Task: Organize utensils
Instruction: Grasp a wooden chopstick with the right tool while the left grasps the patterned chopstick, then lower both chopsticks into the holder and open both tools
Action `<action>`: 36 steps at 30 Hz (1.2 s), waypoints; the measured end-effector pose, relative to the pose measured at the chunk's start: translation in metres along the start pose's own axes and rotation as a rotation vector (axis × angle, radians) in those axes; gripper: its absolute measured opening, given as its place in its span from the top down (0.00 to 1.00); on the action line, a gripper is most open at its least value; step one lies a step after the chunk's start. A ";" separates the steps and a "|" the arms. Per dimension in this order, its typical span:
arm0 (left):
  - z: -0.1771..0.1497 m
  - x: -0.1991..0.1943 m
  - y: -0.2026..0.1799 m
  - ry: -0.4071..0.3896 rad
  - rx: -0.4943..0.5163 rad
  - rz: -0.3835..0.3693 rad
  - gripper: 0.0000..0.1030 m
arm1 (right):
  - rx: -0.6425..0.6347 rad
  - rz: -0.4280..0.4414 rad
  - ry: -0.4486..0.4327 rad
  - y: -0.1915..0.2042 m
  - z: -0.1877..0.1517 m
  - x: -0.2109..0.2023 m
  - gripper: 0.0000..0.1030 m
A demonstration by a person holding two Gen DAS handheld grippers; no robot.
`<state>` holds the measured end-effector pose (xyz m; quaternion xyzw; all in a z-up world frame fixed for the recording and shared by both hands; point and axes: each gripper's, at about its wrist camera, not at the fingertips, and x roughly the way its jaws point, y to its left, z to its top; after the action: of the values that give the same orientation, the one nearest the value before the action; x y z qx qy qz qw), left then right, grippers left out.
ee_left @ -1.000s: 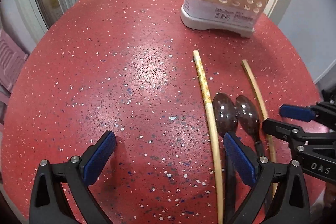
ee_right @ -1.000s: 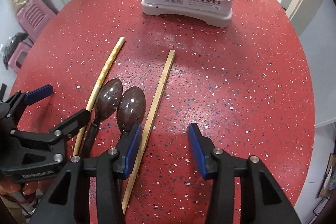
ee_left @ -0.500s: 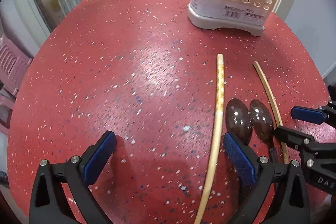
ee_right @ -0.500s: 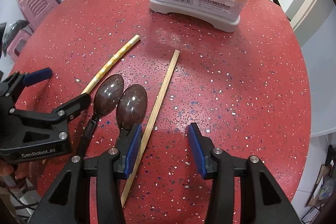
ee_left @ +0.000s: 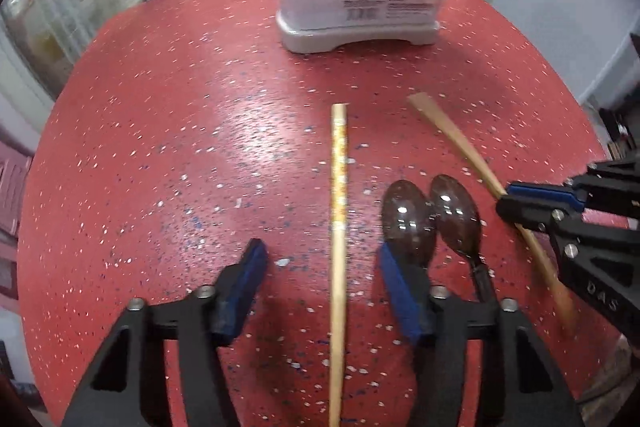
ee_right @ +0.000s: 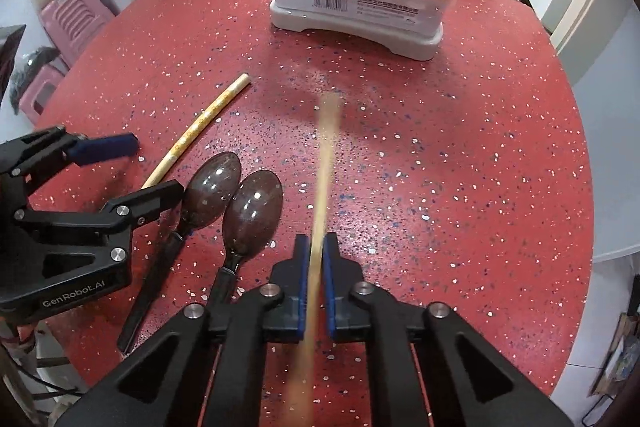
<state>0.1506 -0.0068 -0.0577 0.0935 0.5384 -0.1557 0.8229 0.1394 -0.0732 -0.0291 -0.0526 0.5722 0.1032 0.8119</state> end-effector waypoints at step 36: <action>0.012 -0.077 -0.020 -0.272 -0.117 -0.061 0.69 | 0.110 0.325 -0.310 -0.053 0.007 -0.091 0.94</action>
<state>0.1254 -0.0172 0.0184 0.0072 0.4328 -0.1601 0.8871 0.1288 -0.1335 0.0568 0.1011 0.4465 0.2081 0.8644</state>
